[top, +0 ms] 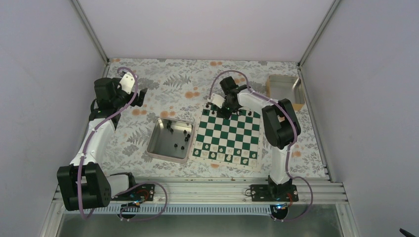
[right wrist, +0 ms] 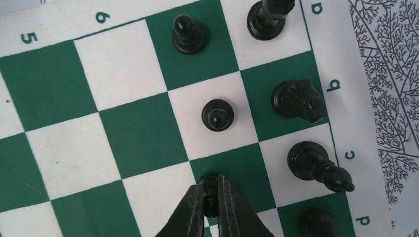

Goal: Set up the chess pieces on the board
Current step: Place the chess piece on the chessboard.

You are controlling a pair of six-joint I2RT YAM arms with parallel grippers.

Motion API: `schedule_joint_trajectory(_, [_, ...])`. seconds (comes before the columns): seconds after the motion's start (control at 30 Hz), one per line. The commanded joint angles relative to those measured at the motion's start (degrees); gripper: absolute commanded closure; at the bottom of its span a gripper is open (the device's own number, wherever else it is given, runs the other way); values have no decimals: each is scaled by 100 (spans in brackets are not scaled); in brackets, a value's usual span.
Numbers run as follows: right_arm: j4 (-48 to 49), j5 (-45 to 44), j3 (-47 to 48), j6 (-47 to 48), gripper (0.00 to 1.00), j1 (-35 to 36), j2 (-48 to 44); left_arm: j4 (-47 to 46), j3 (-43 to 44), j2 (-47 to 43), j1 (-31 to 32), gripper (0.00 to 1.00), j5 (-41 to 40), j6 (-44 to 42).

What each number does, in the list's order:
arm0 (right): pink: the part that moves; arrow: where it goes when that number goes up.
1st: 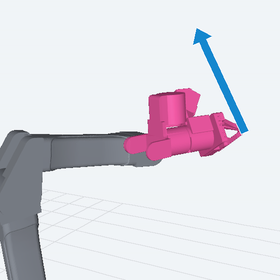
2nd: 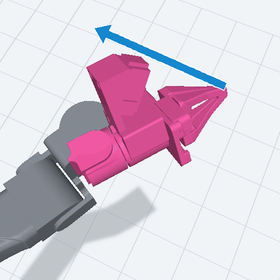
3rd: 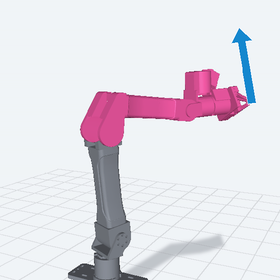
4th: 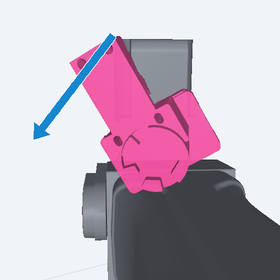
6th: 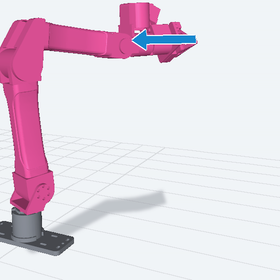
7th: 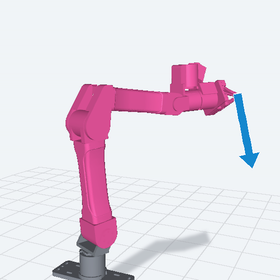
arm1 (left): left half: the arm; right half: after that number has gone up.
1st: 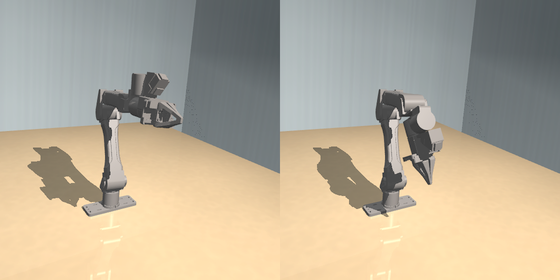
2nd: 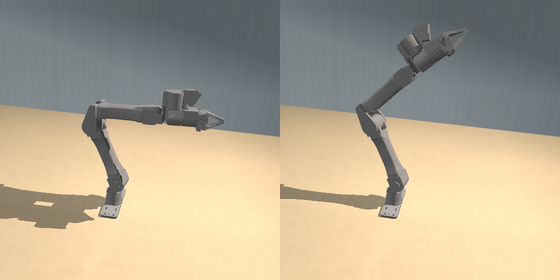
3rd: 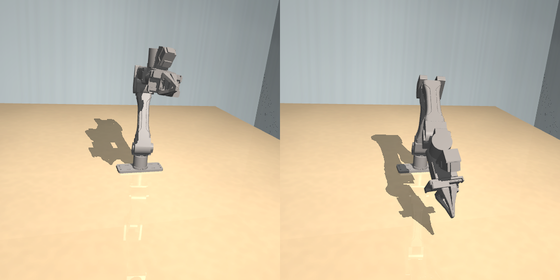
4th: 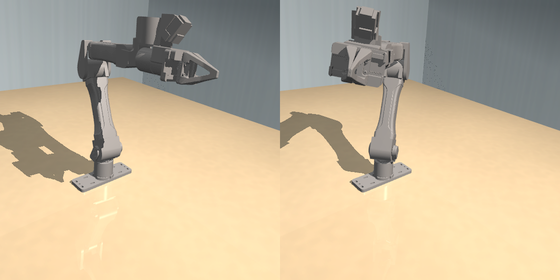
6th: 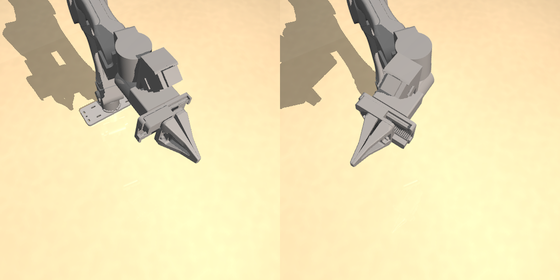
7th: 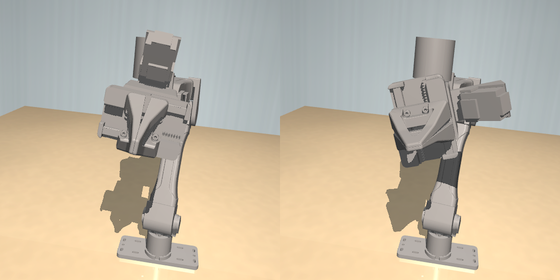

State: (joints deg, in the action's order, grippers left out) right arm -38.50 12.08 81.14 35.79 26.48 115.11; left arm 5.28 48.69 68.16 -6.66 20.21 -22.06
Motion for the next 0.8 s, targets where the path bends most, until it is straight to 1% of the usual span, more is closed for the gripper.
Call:
schedule_joint_trajectory(0.0, [149,-87,23,53,93,-62,114,-31,10,-13,-20,0,97,-52])
schedule_joint_trajectory(0.5, [260,-232,52,13,92,-71,171,-28,9,-27,-16,0,95,-52])
schedule_joint_trajectory(0.77, [218,-228,87,-1,86,-73,140,50,38,13,-20,0,194,-105])
